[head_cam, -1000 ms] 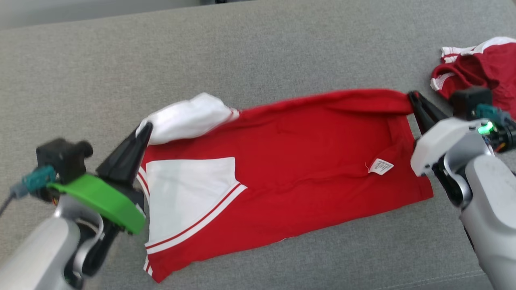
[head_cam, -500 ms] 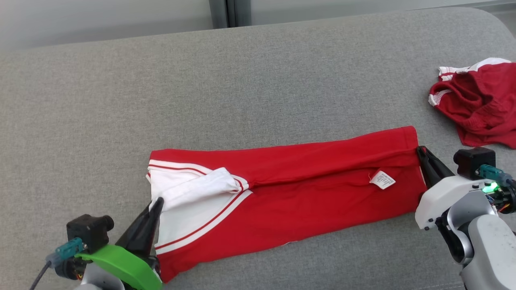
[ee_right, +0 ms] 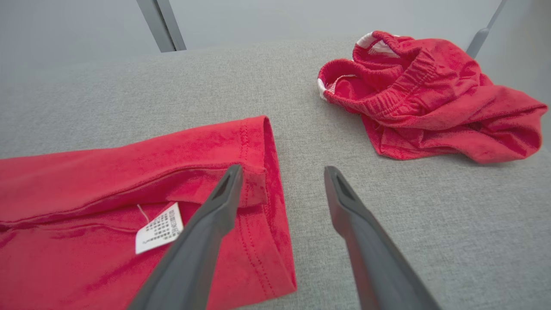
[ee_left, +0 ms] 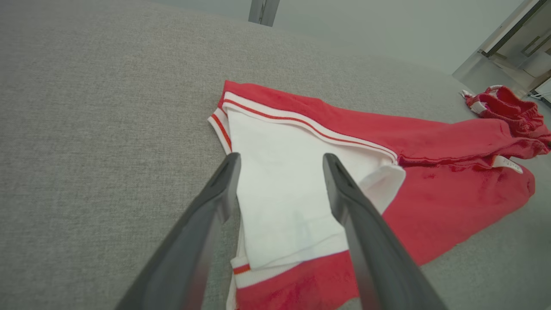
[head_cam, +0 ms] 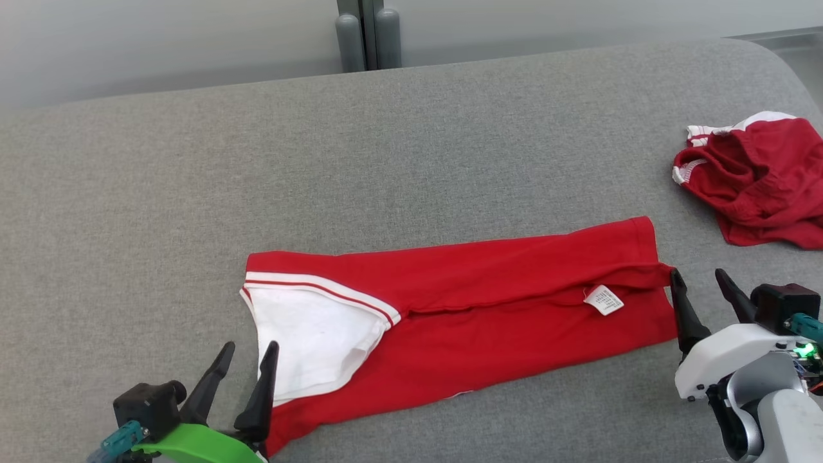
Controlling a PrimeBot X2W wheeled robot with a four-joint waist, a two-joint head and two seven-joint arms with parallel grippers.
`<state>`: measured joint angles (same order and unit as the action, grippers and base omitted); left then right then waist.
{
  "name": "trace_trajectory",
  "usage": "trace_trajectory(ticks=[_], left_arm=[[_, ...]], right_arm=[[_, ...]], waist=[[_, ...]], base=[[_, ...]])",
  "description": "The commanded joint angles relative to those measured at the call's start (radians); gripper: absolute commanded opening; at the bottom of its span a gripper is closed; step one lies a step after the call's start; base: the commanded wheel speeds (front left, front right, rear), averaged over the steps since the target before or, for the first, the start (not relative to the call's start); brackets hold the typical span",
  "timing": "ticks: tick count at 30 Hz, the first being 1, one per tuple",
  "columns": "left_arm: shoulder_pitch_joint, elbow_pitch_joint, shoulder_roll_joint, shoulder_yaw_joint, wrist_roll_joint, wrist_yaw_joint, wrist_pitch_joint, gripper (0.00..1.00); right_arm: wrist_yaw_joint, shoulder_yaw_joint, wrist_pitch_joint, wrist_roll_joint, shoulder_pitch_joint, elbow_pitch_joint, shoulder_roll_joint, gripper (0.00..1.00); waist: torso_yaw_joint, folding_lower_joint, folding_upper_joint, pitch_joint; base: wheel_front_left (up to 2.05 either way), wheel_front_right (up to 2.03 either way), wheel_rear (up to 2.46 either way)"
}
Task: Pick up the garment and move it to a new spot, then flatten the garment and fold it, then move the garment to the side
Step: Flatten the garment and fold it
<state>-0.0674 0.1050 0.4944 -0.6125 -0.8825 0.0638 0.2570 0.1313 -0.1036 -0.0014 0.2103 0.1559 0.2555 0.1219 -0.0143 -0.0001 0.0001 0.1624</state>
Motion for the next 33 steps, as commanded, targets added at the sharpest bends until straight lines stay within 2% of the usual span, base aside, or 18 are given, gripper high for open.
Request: trace_trajectory(ticks=[1,9,16,22,30,31,32,33], left_arm=[[0.022,-0.011,-0.016,0.029,0.012,0.012,0.007,1.0],[0.066,-0.051,-0.128,0.168,0.124,0.013,0.008,1.0],[0.057,-0.008,-0.206,0.229,0.199,-0.015,0.008,1.0],[0.052,0.019,-0.245,0.271,0.247,-0.041,0.008,1.0],[0.061,0.036,-0.279,0.313,0.297,-0.068,0.008,1.0],[0.061,0.036,-0.282,0.316,0.304,-0.072,0.008,1.0],[0.06,0.036,-0.285,0.319,0.31,-0.073,0.008,1.0],[0.058,0.036,-0.288,0.322,0.315,-0.074,0.008,1.0]], right_arm=[[-0.001,-0.02,-0.012,-0.006,-0.015,-0.012,-0.003,1.0],[-0.001,-0.061,0.003,-0.036,-0.002,-0.039,-0.027,1.0],[-0.001,-0.014,0.027,-0.047,0.071,0.063,-0.013,1.0],[-0.001,-0.026,0.005,-0.1,0.092,0.188,0.008,1.0],[-0.001,-0.031,-0.026,-0.133,0.075,0.282,-0.016,1.0],[-0.001,-0.033,-0.026,-0.136,0.074,0.294,-0.022,0.98],[-0.001,-0.033,-0.026,-0.143,0.075,0.304,-0.026,0.68],[-0.001,-0.032,-0.024,-0.148,0.077,0.313,-0.029,0.44]], waist=[[0.008,0.0001,-0.0001,-0.015],[0.026,0.0001,-0.0001,-0.026],[0.053,0.0001,-0.0001,-0.002],[0.081,0.0001,-0.0001,0.016],[0.087,0.0001,-0.0001,0.02],[0.085,0.0001,-0.0001,0.02],[0.082,0.0001,-0.0001,0.02],[0.079,0.0001,-0.0001,0.02]], base=[[0.0,0.0,0.0],[0.0,0.0,0.0],[0.0,0.0,0.0],[0.0,0.0,0.0],[0.0,0.0,0.0],[0.0,0.0,0.0],[0.0,0.0,0.0],[0.0,0.0,0.0]])
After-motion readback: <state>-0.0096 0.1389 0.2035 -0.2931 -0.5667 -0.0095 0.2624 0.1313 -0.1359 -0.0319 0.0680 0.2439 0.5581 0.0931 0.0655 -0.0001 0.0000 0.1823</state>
